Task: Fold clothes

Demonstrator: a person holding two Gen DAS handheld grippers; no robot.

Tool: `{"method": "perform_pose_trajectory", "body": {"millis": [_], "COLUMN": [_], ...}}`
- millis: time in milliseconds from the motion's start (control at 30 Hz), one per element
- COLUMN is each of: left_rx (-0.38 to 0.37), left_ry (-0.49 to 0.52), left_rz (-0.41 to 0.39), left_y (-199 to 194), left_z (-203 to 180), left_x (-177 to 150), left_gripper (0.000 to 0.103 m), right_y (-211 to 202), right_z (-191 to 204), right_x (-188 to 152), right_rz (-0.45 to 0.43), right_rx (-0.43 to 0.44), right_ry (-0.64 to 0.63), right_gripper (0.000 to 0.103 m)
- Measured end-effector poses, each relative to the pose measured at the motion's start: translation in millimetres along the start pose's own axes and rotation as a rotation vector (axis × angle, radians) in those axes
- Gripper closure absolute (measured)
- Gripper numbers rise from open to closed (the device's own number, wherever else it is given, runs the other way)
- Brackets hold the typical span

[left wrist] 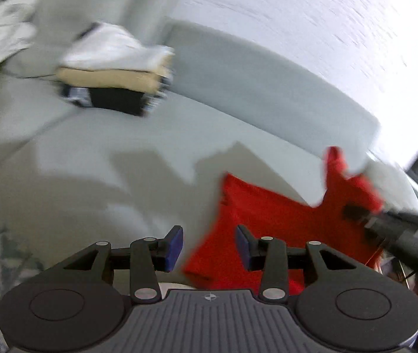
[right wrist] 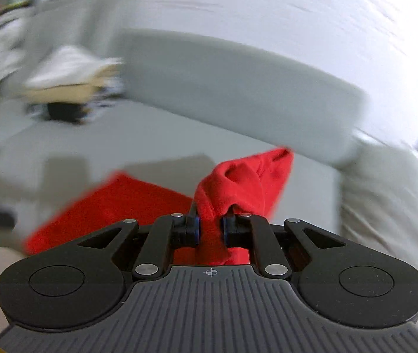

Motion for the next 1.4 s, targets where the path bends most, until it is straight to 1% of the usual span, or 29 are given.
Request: {"method": "perform_pose_trajectory", "body": {"millis": [33, 133, 233, 333, 433, 500, 567, 633, 700, 800, 833, 867, 900, 933, 967, 1033, 1067, 1100, 1133, 1167, 1200, 1233, 1267, 1300, 1333, 1367, 1400], "left_rx": [0.01, 0.026, 0.021, 0.014, 0.011, 0.011, 0.016, 0.022, 0.028, 0.045, 0.049, 0.053, 0.056, 0.059, 0.063, 0.069, 0.067, 0.065, 0.057, 0.04, 0.001, -0.045, -0.106, -0.157, -0.2, -0.235, -0.261], "left_ry": [-0.023, -0.082, -0.108, -0.116, -0.121, -0.123, -0.121, -0.128, -0.133, -0.134, -0.135, -0.136, -0.135, -0.133, -0.129, -0.121, -0.113, -0.105, -0.095, -0.082, -0.062, -0.038, 0.003, 0.046, 0.093, 0.141, 0.194], "left_rz": [-0.003, 0.017, 0.029, 0.041, 0.04, 0.032, 0.031, 0.035, 0.037, 0.036, 0.036, 0.036, 0.035, 0.033, 0.031, 0.028, 0.027, 0.026, 0.024, 0.019, 0.013, 0.007, 0.003, 0.005, 0.012, 0.02, 0.03], "left_y": [-3, -3, -4, 0, 4, 2, 2, 3, 3, 2, 1, 0, 0, -1, -1, -1, -1, 0, 0, 1, 3, 4, 6, 9, 13, 19, 27], "left_z": [9, 27, 33, 38, 39, 39, 41, 42, 44, 45, 44, 44, 44, 44, 43, 42, 40, 37, 33, 28, 20, 9, -7, -23, -39, -55, -71], "left_x": [0, -7, -15, -19, -18, -18, -17, -19, -20, -20, -21, -21, -20, -20, -20, -19, -18, -18, -17, -16, -14, -12, -11, -11, -11, -12, -15], "left_gripper": [0.064, 0.064, 0.064, 0.064, 0.064, 0.064, 0.064, 0.064, 0.064, 0.064, 0.064, 0.064, 0.063, 0.063, 0.062, 0.061, 0.06, 0.06, 0.06, 0.061, 0.063, 0.067, 0.069, 0.075, 0.078, 0.078, 0.08], "right_y": [1, 23, 49, 50, 48, 42, 32, 24, 23, 27, 29, 32, 33, 28, 23, 5, -5, -16, -24, -30, -35, -38, -43, -44, -42, -39, -35], "right_z": [22, 85, 123, 130, 120, 114, 115, 114, 119, 129, 133, 137, 140, 140, 140, 136, 130, 120, 109, 93, 77, 62, 46, 30, 18, 8, -1], "right_x": [1, -16, -45, -47, -43, -35, -26, -16, -16, -24, -28, -31, -34, -35, -36, -37, -35, -34, -34, -34, -34, -36, -40, -46, -52, -59, -67], "right_rz": [0.005, 0.077, 0.215, 0.206, 0.223, 0.195, 0.143, 0.102, 0.093, 0.112, 0.126, 0.141, 0.155, 0.162, 0.168, 0.163, 0.152, 0.138, 0.134, 0.136, 0.138, 0.142, 0.146, 0.151, 0.157, 0.17, 0.183], "right_rx": [0.043, 0.148, 0.206, 0.182, 0.185, 0.187, 0.187, 0.185, 0.193, 0.21, 0.24, 0.27, 0.303, 0.369, 0.434, 0.569, 0.604, 0.619, 0.617, 0.594, 0.571, 0.546, 0.513, 0.471, 0.433, 0.397, 0.362], "right_ry": [-0.029, -0.138, -0.18, -0.191, -0.113, -0.043, -0.021, -0.02, -0.032, -0.071, -0.098, -0.124, -0.148, -0.148, -0.148, -0.13, -0.116, -0.094, -0.071, -0.034, 0.004, 0.045, 0.092, 0.134, 0.163, 0.194, 0.224], "right_gripper": [0.089, 0.09, 0.089, 0.089, 0.089, 0.09, 0.09, 0.09, 0.09, 0.09, 0.089, 0.087, 0.075, 0.066, 0.065, 0.056, 0.055, 0.05, 0.045, 0.042, 0.041, 0.041, 0.041, 0.041, 0.041, 0.042, 0.046]}}
Point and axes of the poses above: each gripper's, at about its wrist camera, not at the fingertips, and y roughly the way its jaws point, z to its left, x to its top, the point moved 6 cm from there along y, roughly the way its jaws point, and after that the axes turned 2 degrees about -z, right-handed, at the moved point
